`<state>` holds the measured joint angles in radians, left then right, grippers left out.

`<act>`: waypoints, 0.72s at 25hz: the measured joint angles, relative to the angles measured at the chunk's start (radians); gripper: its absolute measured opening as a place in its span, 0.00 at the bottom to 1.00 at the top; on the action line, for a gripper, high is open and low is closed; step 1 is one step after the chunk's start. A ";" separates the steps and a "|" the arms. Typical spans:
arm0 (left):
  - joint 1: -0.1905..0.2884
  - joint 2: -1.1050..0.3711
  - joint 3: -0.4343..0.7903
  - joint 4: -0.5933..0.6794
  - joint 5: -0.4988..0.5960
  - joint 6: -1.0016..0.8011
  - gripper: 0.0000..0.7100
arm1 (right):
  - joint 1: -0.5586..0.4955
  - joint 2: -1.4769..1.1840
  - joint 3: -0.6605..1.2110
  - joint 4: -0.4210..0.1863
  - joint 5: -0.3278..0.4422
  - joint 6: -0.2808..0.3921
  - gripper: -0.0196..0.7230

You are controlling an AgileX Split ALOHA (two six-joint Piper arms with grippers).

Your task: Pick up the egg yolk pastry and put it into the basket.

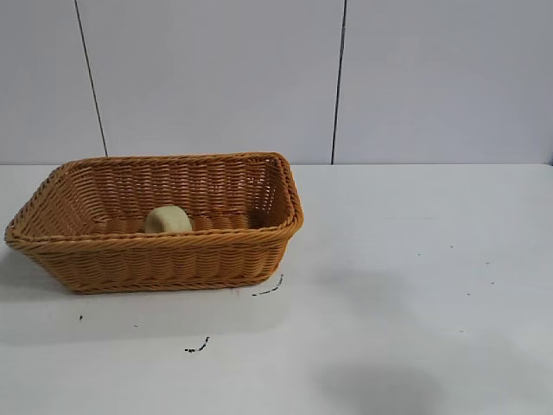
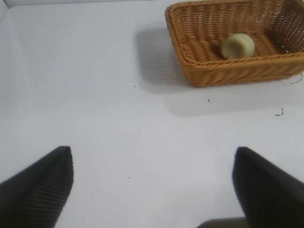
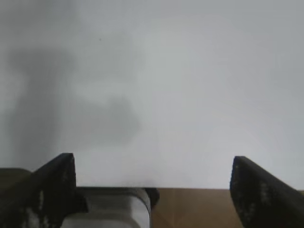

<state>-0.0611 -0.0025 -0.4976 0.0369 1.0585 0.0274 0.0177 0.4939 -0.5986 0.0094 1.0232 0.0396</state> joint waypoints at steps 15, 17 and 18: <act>0.000 0.000 0.000 0.000 0.000 0.000 0.98 | 0.000 -0.498 0.112 0.000 0.000 0.000 0.88; 0.000 0.000 0.000 0.000 0.000 0.000 0.98 | 0.000 -0.500 0.112 0.000 0.000 0.000 0.88; 0.000 0.000 0.000 0.000 0.000 0.000 0.98 | 0.000 -0.500 0.112 0.000 0.000 0.000 0.88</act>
<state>-0.0611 -0.0025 -0.4976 0.0369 1.0585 0.0274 0.0177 -0.0065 -0.4865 0.0094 1.0235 0.0396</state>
